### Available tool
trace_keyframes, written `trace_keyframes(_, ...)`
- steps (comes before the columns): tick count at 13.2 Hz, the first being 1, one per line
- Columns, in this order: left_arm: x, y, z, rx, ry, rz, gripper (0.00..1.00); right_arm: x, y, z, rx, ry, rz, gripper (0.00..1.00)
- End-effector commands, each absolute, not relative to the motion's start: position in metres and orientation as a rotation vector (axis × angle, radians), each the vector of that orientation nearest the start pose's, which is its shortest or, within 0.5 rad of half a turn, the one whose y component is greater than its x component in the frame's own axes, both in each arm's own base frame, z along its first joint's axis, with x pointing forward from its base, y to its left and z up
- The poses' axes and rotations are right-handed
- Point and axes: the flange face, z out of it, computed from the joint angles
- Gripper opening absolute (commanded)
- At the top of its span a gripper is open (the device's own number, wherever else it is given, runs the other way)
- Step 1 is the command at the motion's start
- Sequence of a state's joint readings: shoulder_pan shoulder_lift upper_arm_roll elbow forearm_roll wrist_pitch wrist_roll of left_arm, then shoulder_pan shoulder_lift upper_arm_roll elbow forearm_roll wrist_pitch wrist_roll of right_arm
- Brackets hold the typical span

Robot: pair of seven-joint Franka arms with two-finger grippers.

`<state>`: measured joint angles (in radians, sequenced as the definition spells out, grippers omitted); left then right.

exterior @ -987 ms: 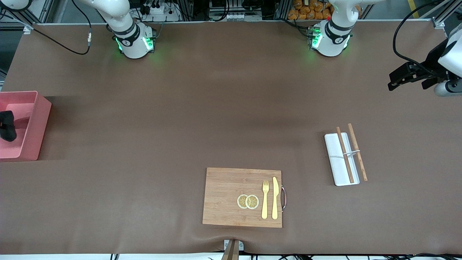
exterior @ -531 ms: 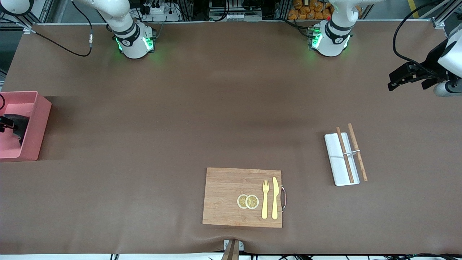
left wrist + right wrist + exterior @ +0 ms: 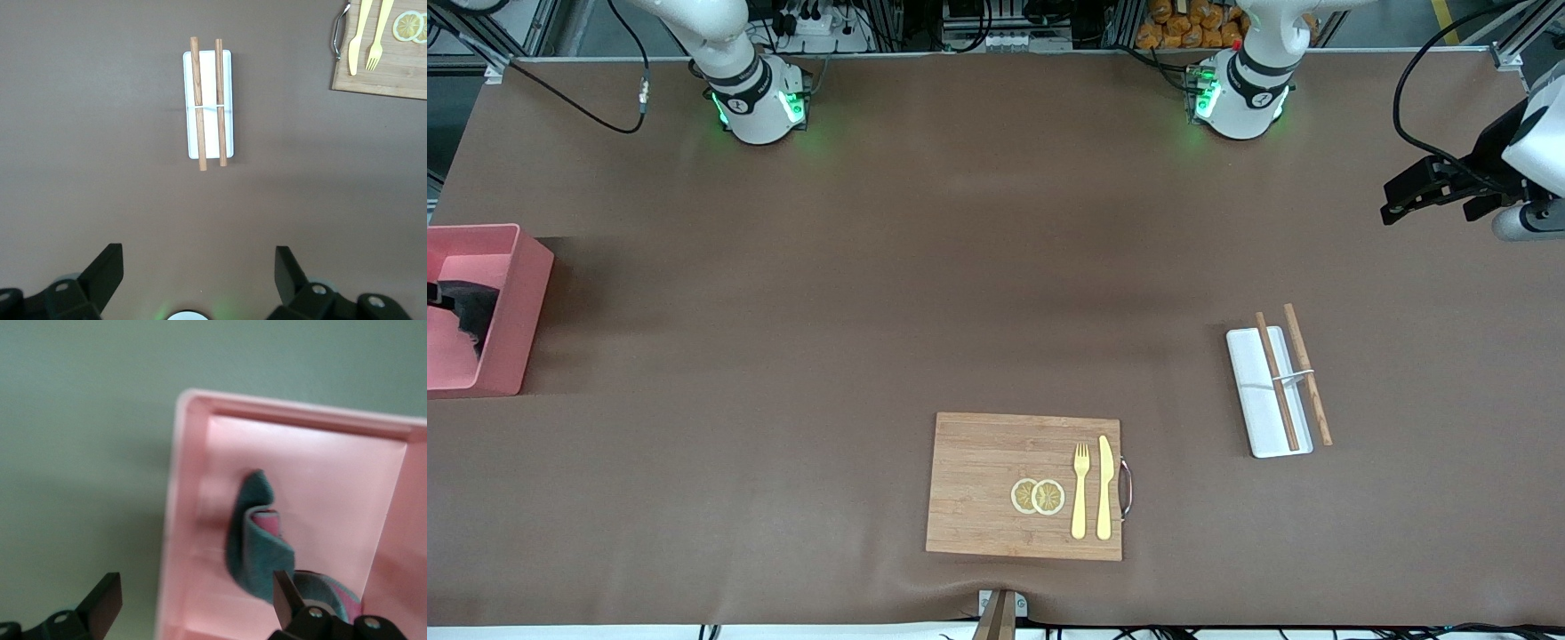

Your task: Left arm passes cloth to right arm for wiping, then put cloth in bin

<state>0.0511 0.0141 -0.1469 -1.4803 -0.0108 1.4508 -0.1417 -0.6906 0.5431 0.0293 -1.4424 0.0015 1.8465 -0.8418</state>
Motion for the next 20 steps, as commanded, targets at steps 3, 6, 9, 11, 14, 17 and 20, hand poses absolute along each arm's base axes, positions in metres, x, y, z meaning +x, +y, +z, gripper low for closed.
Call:
trace_keyframes(3, 0.539, -0.051, 0.652, -3.141, -0.091, 0.027, 1.00, 0.568, -0.315, 0.458, -3.027, -0.129, 0.205, 1.00)
trace_keyframes(6, 0.538, -0.050, 0.653, -3.131, -0.094, 0.025, 1.00, 0.579, -0.232, 0.510, -3.050, -0.031, 0.237, 1.00)
trace_keyframes(9, 0.538, -0.049, 0.654, -3.129, -0.097, 0.030, 1.00, 0.584, -0.144, 0.550, -3.078, 0.073, 0.246, 1.00)
trace_keyframes(11, 0.537, -0.047, 0.653, -3.129, -0.102, 0.037, 1.00, 0.582, -0.094, 0.568, -3.098, 0.147, 0.222, 1.00)
trace_keyframes(14, 0.537, -0.046, 0.652, -3.128, -0.104, 0.044, 1.00, 0.570, -0.033, 0.597, -3.115, 0.248, 0.159, 1.00)
trace_keyframes(17, 0.538, -0.045, 0.651, -3.128, -0.104, 0.049, 1.00, 0.549, -0.016, 0.623, -3.122, 0.227, 0.094, 1.00)
trace_keyframes(20, 0.539, -0.045, 0.649, -3.128, -0.104, 0.054, 1.00, 0.535, -0.012, 0.626, -3.124, 0.223, 0.032, 1.00)
